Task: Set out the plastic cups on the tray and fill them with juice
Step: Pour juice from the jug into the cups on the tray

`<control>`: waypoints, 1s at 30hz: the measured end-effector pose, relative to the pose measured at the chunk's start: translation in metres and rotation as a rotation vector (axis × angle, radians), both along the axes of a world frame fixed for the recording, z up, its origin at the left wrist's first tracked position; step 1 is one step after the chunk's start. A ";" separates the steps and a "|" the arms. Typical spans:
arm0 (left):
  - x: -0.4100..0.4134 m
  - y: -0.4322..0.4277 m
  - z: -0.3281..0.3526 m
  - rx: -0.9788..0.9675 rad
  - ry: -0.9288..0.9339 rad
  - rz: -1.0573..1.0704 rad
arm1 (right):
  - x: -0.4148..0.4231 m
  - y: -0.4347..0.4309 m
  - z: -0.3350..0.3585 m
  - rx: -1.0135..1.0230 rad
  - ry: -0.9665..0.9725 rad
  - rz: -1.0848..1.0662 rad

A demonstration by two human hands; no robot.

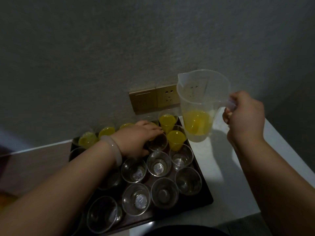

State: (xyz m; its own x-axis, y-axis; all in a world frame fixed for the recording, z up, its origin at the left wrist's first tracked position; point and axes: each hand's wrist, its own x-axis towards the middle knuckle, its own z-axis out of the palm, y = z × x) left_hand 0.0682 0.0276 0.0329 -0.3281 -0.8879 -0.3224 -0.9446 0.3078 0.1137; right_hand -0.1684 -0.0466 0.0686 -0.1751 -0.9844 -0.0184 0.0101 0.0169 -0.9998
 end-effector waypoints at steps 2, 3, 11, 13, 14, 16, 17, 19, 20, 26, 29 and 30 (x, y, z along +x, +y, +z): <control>-0.001 -0.002 -0.001 -0.002 0.001 -0.005 | -0.001 0.000 -0.001 -0.006 0.007 -0.003; 0.000 -0.002 -0.002 -0.006 -0.002 -0.009 | -0.002 0.001 -0.001 -0.012 0.021 0.003; 0.000 -0.004 -0.004 -0.026 0.009 -0.020 | -0.005 0.001 -0.004 0.000 0.026 -0.028; 0.000 -0.003 -0.005 -0.026 0.010 -0.020 | -0.007 0.000 -0.006 -0.010 0.089 -0.030; 0.001 -0.003 -0.006 -0.022 0.009 -0.018 | -0.007 -0.001 -0.006 -0.020 0.091 -0.029; 0.001 -0.002 -0.006 -0.013 0.003 -0.014 | -0.006 -0.001 -0.005 -0.029 0.052 -0.025; 0.001 -0.001 -0.006 -0.013 -0.001 -0.017 | -0.004 -0.001 -0.005 -0.022 0.028 -0.027; 0.002 0.000 -0.007 -0.020 -0.008 -0.026 | -0.004 0.000 -0.006 0.000 0.015 -0.030; 0.002 0.000 -0.007 -0.021 -0.013 -0.028 | -0.004 0.000 -0.006 0.006 0.024 -0.026; 0.003 -0.002 -0.004 -0.016 -0.017 0.002 | -0.001 0.001 -0.004 0.023 -0.012 -0.029; 0.003 -0.004 -0.003 -0.007 0.014 0.028 | -0.001 0.001 -0.003 0.016 -0.009 -0.031; 0.003 -0.005 -0.003 -0.003 0.026 0.040 | -0.001 0.001 -0.003 0.011 0.011 -0.021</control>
